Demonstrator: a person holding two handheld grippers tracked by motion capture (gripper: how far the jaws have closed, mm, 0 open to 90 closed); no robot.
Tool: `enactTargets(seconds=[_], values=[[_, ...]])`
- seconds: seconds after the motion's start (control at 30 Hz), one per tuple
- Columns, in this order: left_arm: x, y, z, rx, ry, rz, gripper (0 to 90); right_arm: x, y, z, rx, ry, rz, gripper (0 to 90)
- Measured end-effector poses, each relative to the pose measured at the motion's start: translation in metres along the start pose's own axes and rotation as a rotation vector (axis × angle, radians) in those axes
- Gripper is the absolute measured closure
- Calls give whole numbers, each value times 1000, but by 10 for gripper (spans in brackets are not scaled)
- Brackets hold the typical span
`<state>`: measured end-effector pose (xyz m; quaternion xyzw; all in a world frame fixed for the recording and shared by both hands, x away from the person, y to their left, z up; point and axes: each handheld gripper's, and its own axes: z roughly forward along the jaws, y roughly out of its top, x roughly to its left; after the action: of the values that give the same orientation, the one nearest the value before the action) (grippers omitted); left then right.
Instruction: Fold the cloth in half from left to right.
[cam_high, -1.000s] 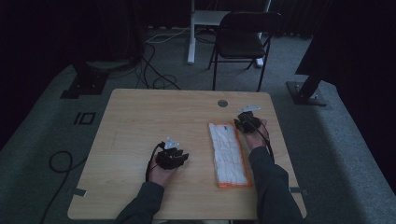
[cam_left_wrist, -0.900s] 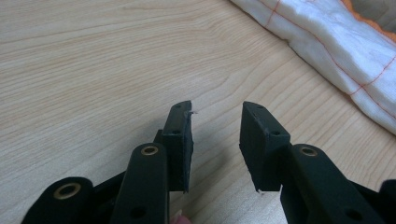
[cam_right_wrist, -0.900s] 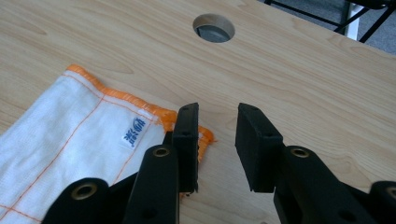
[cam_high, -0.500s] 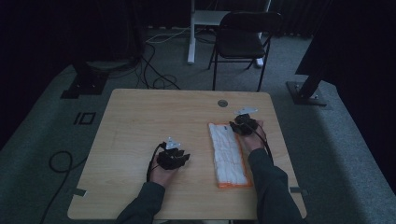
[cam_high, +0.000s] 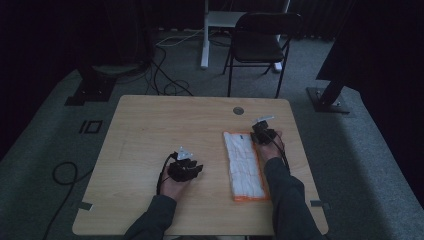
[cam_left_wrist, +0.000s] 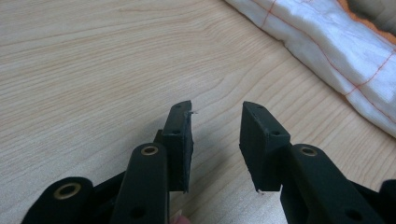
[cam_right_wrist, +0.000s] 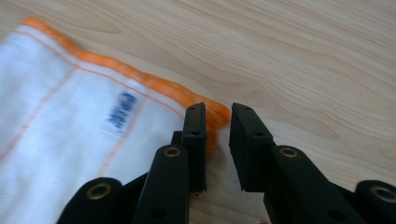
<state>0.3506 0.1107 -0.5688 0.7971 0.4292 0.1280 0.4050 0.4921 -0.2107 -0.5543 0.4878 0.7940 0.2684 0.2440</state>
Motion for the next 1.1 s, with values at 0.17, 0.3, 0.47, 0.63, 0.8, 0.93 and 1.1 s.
enactTargets(seconds=[0.17,0.3,0.47,0.63,0.8,0.93,1.1], values=[[-3,1,0,1,-6,7,648,-6,-1,-15,-22,-3,3,711],[-7,2,1,-2,-16,11,648,-5,-5,-34,-65,18,-38,686],[-11,3,2,-2,-22,23,646,-2,-15,-50,-98,36,-66,667],[-15,8,6,-2,-30,33,645,-2,-28,-59,-104,47,-76,649],[-15,11,6,-6,-33,40,644,-2,-31,-58,-103,48,-65,646],[-15,14,6,-10,-35,36,643,1,-32,-55,-101,59,-62,641],[-15,19,8,-11,-34,36,642,5,-32,-52,-101,70,-56,636]])
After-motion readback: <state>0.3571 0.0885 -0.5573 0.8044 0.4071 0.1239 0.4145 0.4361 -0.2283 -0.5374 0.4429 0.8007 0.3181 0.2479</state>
